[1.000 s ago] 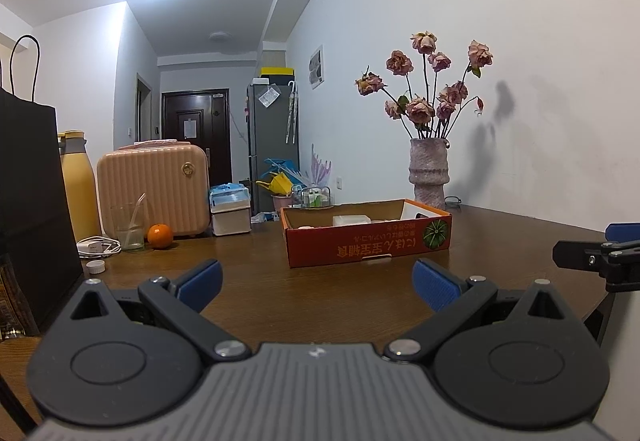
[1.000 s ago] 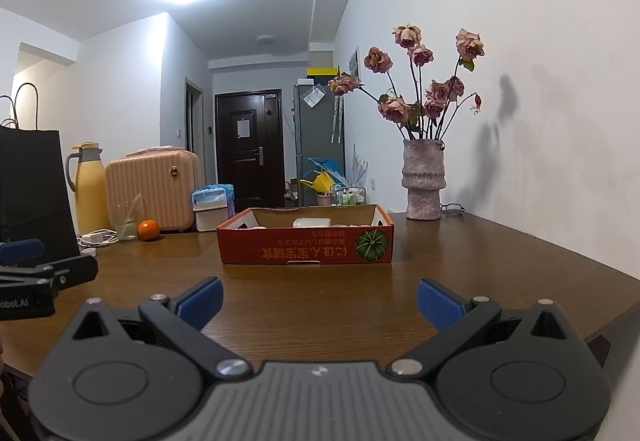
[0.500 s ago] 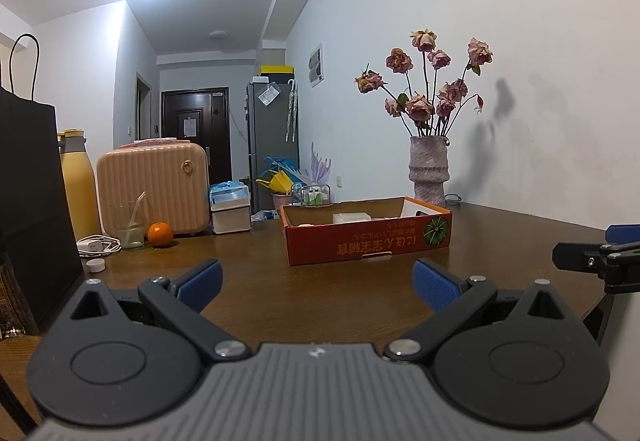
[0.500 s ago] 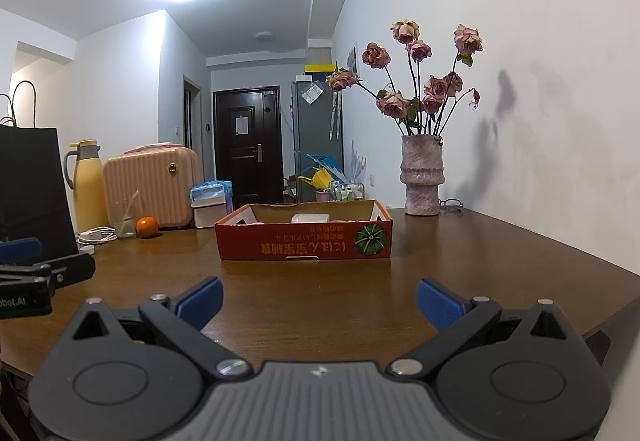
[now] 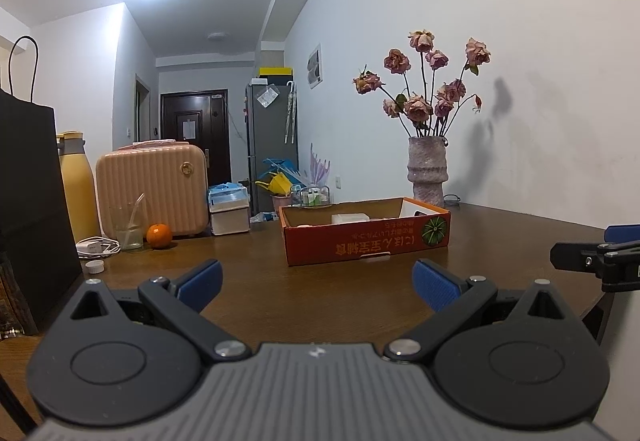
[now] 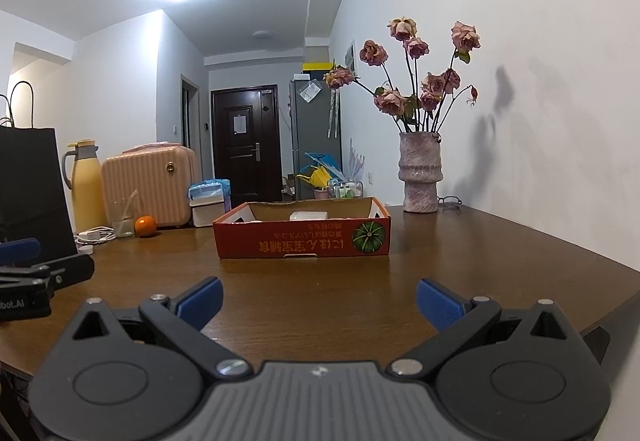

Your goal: Organize rigid objects

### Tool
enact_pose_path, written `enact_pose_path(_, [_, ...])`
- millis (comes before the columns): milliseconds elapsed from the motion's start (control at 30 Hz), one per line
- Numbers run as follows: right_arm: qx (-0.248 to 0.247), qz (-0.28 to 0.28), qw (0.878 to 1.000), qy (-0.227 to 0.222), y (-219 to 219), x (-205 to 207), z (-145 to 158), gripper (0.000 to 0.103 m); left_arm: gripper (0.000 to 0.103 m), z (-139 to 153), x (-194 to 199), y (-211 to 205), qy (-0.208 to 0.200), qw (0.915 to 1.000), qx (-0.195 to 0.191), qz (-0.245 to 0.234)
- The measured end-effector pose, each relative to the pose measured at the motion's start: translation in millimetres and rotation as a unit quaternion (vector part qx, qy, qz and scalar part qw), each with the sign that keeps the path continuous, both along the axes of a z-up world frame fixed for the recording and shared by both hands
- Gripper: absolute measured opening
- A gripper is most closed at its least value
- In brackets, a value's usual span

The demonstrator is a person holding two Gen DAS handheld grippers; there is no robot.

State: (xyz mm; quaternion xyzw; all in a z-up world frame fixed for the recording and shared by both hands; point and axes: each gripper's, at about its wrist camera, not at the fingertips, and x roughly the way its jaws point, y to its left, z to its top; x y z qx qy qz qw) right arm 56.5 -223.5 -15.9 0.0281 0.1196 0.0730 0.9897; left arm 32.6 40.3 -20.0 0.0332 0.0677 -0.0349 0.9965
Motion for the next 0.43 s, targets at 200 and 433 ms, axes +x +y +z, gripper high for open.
enact_pose_path(200, [0.000,0.000,1.000,0.004,0.6,0.4,-2.7,0.103,0.103,-0.3,0.2,-1.0,-0.001,1.0000,0.000,0.000])
enact_pose_path(433, [0.001,-0.002,1.000,0.005,-0.3,0.7,-4.0,0.103,0.103,-2.0,-3.0,-2.6,-0.004,0.9999,0.008,-0.013])
